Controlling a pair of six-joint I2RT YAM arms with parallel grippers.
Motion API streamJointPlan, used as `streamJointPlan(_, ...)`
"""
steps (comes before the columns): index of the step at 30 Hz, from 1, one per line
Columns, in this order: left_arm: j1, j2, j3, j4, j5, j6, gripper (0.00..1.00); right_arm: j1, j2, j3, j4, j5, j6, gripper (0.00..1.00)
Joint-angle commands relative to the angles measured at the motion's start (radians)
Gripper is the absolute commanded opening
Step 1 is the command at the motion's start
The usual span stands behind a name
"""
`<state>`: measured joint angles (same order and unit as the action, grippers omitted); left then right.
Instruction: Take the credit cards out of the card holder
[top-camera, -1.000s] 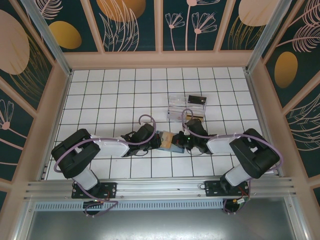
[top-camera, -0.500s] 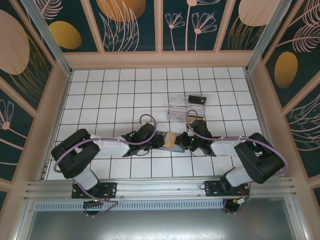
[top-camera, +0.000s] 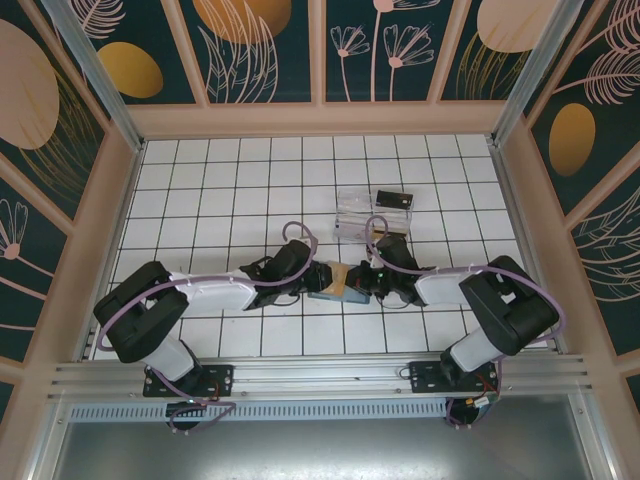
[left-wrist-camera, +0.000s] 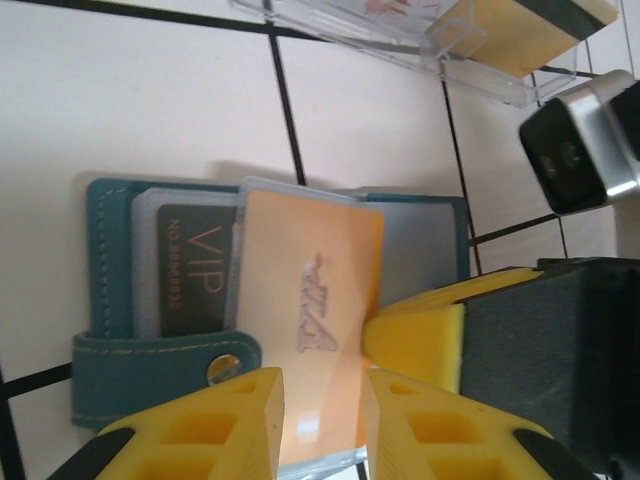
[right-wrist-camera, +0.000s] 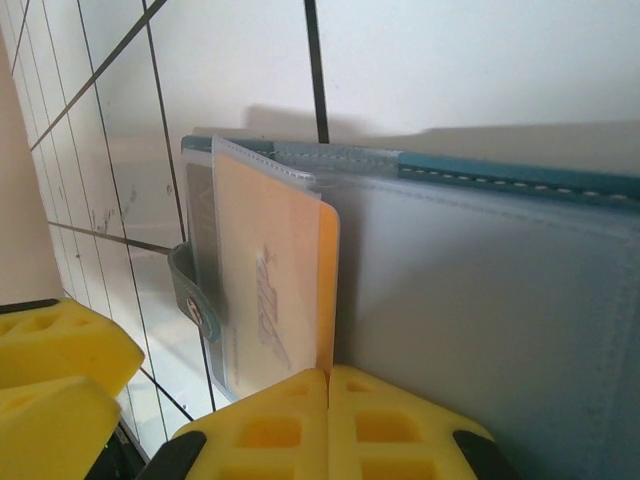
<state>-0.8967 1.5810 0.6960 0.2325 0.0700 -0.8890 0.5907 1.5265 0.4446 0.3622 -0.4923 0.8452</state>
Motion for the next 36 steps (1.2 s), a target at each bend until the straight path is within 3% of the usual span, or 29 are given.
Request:
streamJointPlan(1,0.004,0.035,0.049,-0.023,0.002,0.037,0.28,0.005,0.018,0.017,-0.009,-0.003,-0.03,0.08)
streamJointPlan(14,0.004,0.177,0.162,-0.111,-0.092,0.056,0.2,0.004,0.017,0.01,-0.009,-0.011,-0.037,0.08)
streamJointPlan(36,0.004,0.199,0.117,-0.174,-0.164,0.015,0.11,-0.038,-0.031,-0.053,-0.019,-0.022,-0.051,0.07)
